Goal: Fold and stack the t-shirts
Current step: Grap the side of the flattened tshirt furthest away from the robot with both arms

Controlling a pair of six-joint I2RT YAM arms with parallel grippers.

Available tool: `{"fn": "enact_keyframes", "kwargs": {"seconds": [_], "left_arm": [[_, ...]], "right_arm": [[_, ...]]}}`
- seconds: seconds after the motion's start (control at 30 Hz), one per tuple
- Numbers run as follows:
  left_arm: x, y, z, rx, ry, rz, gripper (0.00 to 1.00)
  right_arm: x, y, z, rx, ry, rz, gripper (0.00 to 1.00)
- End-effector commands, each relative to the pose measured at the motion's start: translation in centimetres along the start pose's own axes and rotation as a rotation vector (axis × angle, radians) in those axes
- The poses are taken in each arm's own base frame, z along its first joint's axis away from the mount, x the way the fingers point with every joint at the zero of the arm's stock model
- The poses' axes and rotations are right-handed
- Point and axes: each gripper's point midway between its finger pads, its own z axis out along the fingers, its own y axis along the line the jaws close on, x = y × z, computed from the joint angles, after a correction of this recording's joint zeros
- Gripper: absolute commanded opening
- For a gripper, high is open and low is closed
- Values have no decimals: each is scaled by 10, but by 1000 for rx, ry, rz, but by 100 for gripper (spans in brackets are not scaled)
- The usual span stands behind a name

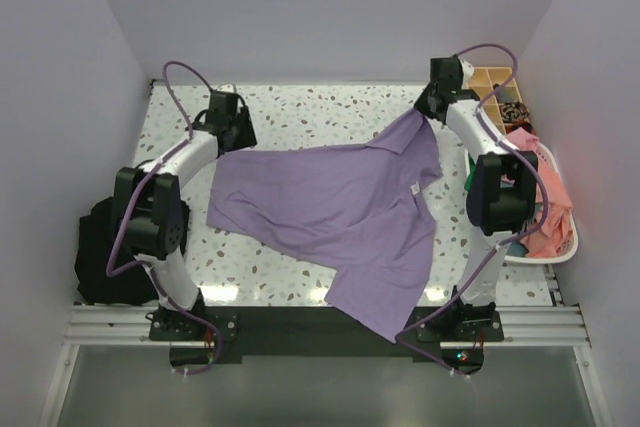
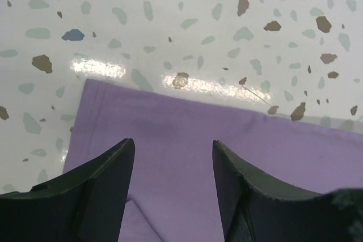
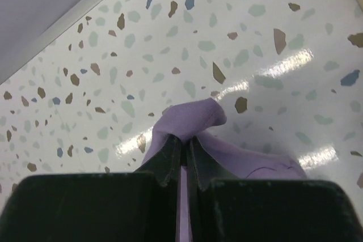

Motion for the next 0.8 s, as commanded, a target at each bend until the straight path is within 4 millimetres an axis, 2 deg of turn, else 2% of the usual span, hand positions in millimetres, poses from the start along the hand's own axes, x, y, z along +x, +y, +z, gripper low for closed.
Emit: {"fn": "enact_keyframes", "kwargs": {"seconds": [0.0,0.03,0.07,0.1,0.23,0.43,0.53,0.63,0.77], "left_arm": [[-20,16,17,-25,-27,-23,62],[-19,18,21,-31,-20,-25,62],[-20,19,24,-36,-24,-25,62],[-15,23,32,-49,-10,-26,62],[-11,31,50,-73,0,-18,63],[-11,37,74,-66,15,-21,66],[-13,48,76,-114,15,-8,67],[-20,55,69,-147,-19,-8,68],[-11,69,66,-216,-2,-25,69]], "right_arm": [[-8,12,33,-18,18,21,0],[-23,23,33,-39,-5,27,0],[-24,25,37,-36,3,24,0],[-21,29,48,-39,22,20,0],[-15,36,65,-63,47,17,0],[-7,45,75,-107,83,9,0],[-2,46,77,-118,102,7,0],[4,46,78,-124,120,2,0],[11,48,80,-138,137,2,0]]}}
